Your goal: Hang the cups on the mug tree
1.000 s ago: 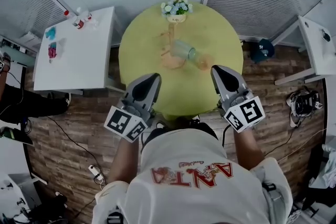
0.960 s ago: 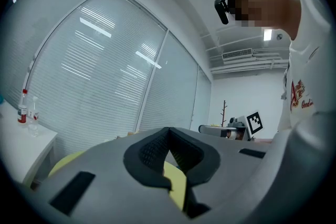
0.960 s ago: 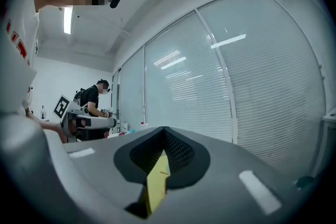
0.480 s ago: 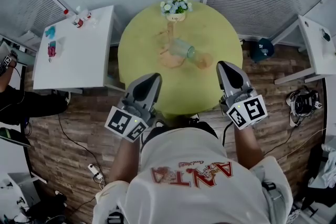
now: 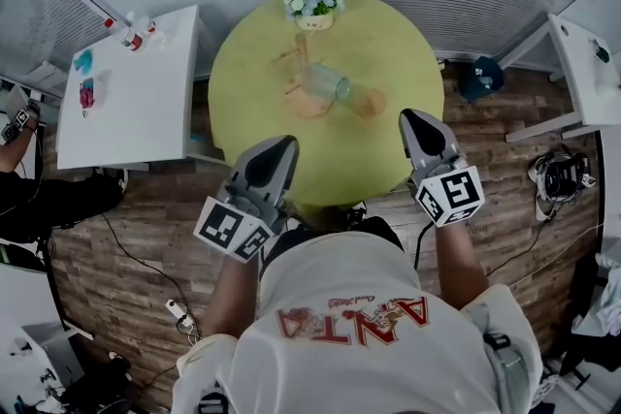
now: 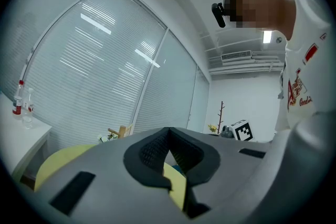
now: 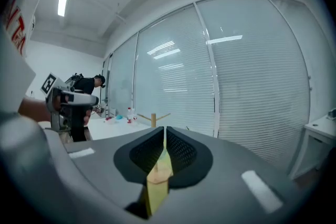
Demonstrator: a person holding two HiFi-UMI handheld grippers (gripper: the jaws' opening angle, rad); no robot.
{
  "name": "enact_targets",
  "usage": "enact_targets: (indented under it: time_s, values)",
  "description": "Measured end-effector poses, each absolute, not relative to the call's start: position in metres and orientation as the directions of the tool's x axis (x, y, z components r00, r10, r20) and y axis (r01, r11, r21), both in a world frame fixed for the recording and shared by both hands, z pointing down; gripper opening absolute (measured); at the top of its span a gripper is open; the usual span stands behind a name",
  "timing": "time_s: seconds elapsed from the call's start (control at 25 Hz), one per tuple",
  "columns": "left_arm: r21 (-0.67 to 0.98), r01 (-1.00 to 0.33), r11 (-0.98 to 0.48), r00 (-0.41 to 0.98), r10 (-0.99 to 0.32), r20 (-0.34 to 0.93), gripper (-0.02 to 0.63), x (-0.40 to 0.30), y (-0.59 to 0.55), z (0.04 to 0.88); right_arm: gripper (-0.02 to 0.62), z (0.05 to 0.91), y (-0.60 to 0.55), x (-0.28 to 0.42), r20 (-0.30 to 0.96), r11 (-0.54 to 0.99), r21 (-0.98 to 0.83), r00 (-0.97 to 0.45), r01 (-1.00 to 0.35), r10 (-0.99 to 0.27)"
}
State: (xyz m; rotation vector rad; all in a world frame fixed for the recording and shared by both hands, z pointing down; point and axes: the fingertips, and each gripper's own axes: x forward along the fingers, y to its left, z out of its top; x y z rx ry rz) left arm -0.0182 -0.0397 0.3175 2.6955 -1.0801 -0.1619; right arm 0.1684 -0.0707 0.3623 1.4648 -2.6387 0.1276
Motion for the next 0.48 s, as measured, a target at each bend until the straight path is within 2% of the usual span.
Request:
enact_targets:
  time_s: [0.08,0.2,0.36,0.48]
  values:
    - [0.260,-0.665,-0.701,0.724,-0.689,-0.005,0.009,-0.013,-0.039,0.322,0.029,0.390,-0.076,0.180,0.209,0.518,-0.015,-0.510,-0.855,-0.835]
    - [0.269,-0.672,-0.690,0.720,-0.694,0.017,0.009,-0.006,-0.040,0.333,0.149,0.442,-0.088,0.195,0.316,0.533,-0.016,-0.510,-0.846,-0.800]
    - [0.287,-0.686,-0.668,0.709,-0.703,0.056,0.009,0.007,-0.043,0.350,0.264,0.534,-0.109,0.211,0.518,0.591,0.039,-0.489,-0.806,-0.702]
    - [0.304,-0.701,-0.645,0.696,-0.712,0.096,0.009,0.015,-0.046,0.368,0.299,0.594,-0.124,0.214,0.613,0.636,0.046,-0.482,-0.770,-0.627]
